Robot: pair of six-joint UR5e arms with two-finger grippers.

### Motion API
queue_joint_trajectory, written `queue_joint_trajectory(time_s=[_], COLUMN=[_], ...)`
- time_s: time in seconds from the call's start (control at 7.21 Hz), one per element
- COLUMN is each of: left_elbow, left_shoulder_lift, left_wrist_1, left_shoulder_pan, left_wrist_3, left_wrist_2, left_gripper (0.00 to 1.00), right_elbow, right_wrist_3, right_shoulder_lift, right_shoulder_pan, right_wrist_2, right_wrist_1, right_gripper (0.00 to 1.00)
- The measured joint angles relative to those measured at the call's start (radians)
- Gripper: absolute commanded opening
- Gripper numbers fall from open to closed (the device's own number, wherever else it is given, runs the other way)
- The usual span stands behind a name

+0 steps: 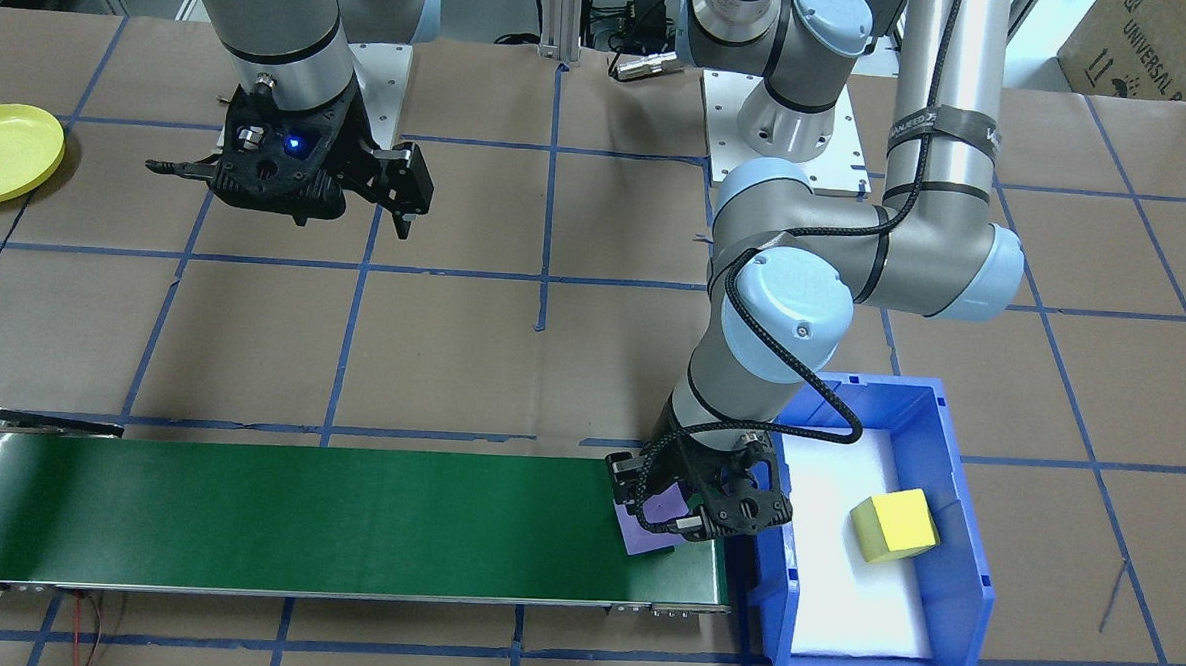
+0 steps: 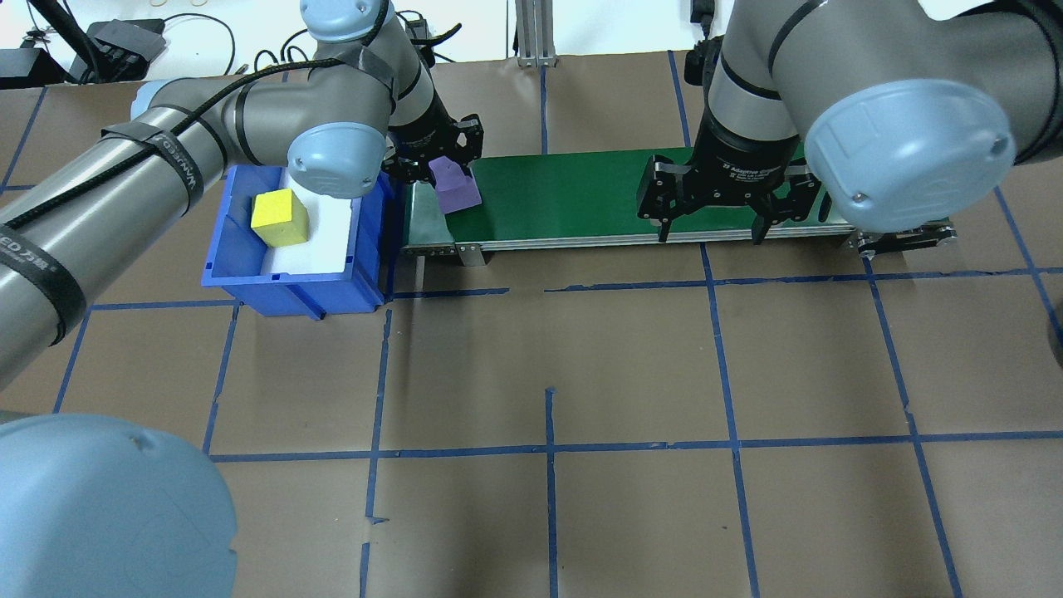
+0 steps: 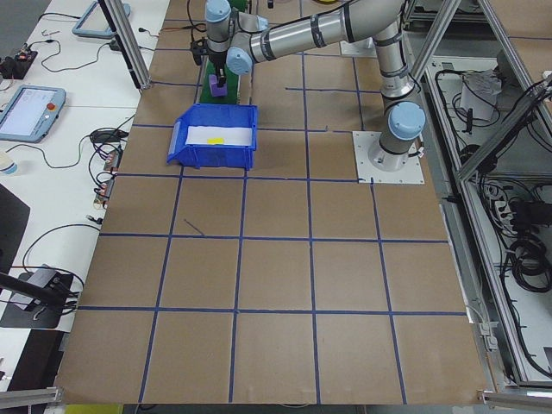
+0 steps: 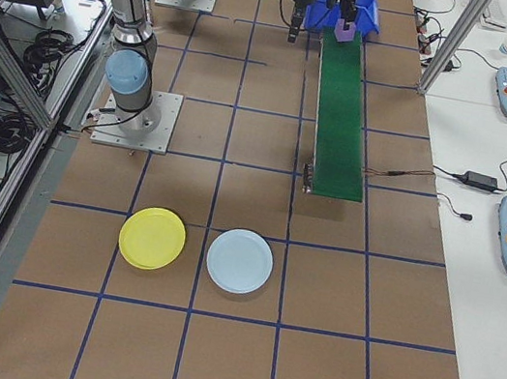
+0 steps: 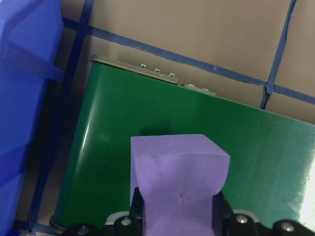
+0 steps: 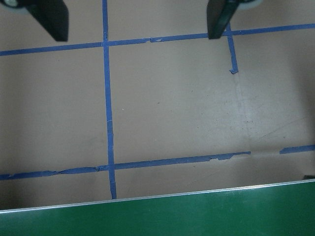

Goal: Move block left to right into plate

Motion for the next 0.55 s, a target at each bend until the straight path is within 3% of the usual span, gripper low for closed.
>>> queue_joint_trajectory(time_s=[0.55], left_elbow=[0.026], left_shoulder_lift=[0.064], left_wrist_1=[-0.056], left_shoulder_pan=[0.023], left_wrist_3=[0.087], left_wrist_2=[0.017], left_gripper=[1.00], right_elbow=[0.000], right_wrist_3=[0.000], right_shoulder_lift=[0.000], right_shoulder_pan=[0.000], right_wrist_2=[-0.001], right_wrist_1=[-0.001], right_gripper=[1.00])
